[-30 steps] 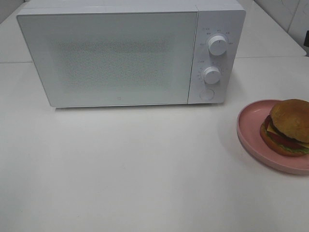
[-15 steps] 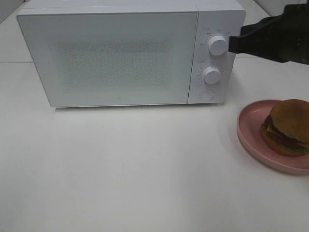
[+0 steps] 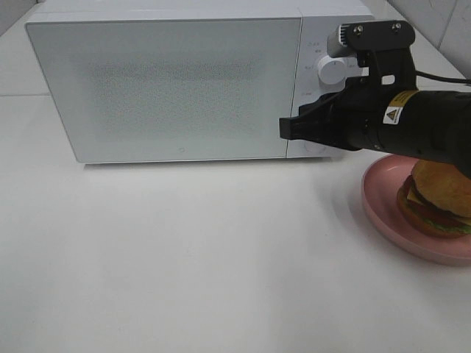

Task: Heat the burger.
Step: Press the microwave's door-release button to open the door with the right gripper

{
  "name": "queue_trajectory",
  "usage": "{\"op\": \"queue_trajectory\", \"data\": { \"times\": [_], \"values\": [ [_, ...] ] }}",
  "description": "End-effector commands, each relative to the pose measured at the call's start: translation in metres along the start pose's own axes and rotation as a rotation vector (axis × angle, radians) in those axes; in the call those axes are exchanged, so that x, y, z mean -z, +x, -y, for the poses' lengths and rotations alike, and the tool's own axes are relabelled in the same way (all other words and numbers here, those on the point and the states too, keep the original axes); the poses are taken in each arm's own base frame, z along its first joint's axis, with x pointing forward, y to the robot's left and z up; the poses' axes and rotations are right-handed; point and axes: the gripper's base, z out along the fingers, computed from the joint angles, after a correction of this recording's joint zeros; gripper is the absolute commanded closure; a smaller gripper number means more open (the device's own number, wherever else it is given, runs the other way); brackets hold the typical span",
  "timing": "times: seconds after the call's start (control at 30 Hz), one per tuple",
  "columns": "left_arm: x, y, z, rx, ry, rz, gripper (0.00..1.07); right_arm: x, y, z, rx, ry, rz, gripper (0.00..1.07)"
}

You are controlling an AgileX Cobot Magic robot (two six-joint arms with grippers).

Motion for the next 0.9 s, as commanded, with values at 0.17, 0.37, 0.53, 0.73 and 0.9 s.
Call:
{"op": "queue_trajectory", "data": {
  "times": [0.17,0.37,0.53,0.73,0.9],
  "values": [
    [0.003,0.0,0.001,0.006,-0.002,0.035,1.06,-0.016,0.013,0.002,-0.059,0.006,-0.044,1.07],
    [0.003,0.0,0.001,0.006,-0.002,0.035,1.06,-0.027,0.024,0.003,-0.221,0.014,-0.066,1.07],
    [0.003,0.0,0.001,0.006,-0.002,0.035,1.06,-0.032,0.027,0.003,-0.509,0.022,-0.062,1.07],
    [0.003,0.0,0.001,0.006,-0.002,0.034,1.06,-0.034,0.027,0.003,-0.763,0.014,-0.032,1.07],
    [0.003,0.0,0.001,0.006,-0.002,0.034,1.06,-0.035,0.021,0.002,-0.842,-0.029,0.03,1.07]
  ]
}}
